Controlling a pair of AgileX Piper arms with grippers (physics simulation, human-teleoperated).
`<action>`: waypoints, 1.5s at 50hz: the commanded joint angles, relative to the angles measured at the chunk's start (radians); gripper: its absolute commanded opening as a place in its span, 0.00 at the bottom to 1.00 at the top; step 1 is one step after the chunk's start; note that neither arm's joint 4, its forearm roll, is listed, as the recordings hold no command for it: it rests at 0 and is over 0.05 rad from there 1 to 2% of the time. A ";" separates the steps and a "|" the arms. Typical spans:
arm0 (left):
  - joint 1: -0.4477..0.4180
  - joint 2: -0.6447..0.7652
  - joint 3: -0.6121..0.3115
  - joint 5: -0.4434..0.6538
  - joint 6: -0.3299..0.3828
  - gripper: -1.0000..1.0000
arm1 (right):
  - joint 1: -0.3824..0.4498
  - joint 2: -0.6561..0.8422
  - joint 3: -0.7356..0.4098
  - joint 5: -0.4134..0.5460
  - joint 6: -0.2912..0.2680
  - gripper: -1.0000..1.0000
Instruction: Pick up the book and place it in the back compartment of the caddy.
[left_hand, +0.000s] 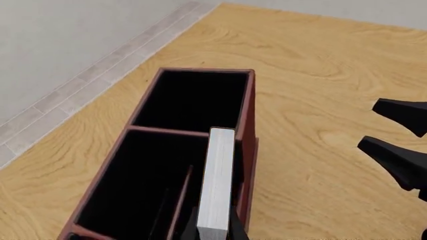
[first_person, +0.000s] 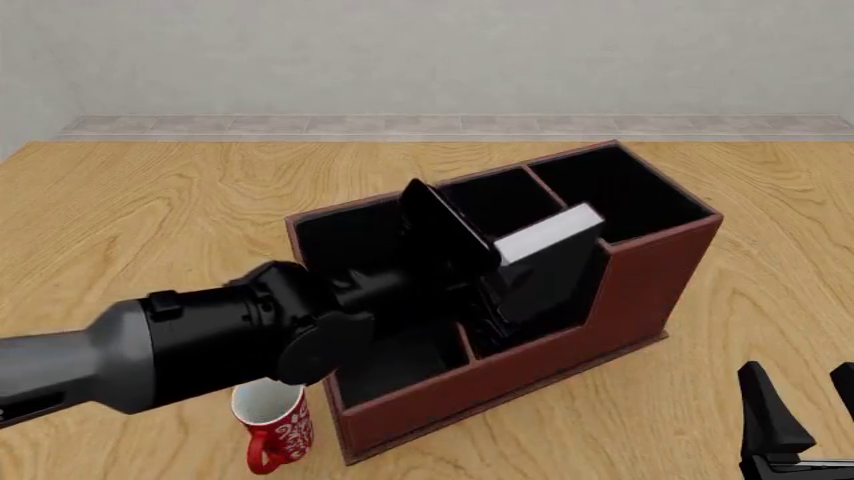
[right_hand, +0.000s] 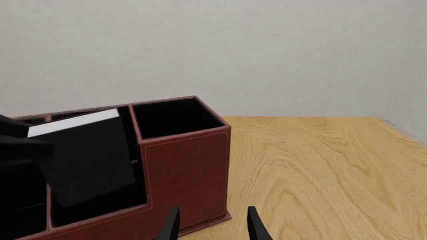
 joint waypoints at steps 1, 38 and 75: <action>0.002 0.011 -0.004 -0.013 0.029 0.00 | 0.000 0.000 -0.001 0.001 0.000 1.00; 0.020 0.026 0.037 -0.058 0.042 0.00 | 0.000 0.000 -0.001 0.002 0.000 1.00; 0.018 0.017 0.046 -0.071 0.042 1.00 | 0.000 0.000 -0.002 0.002 0.000 1.00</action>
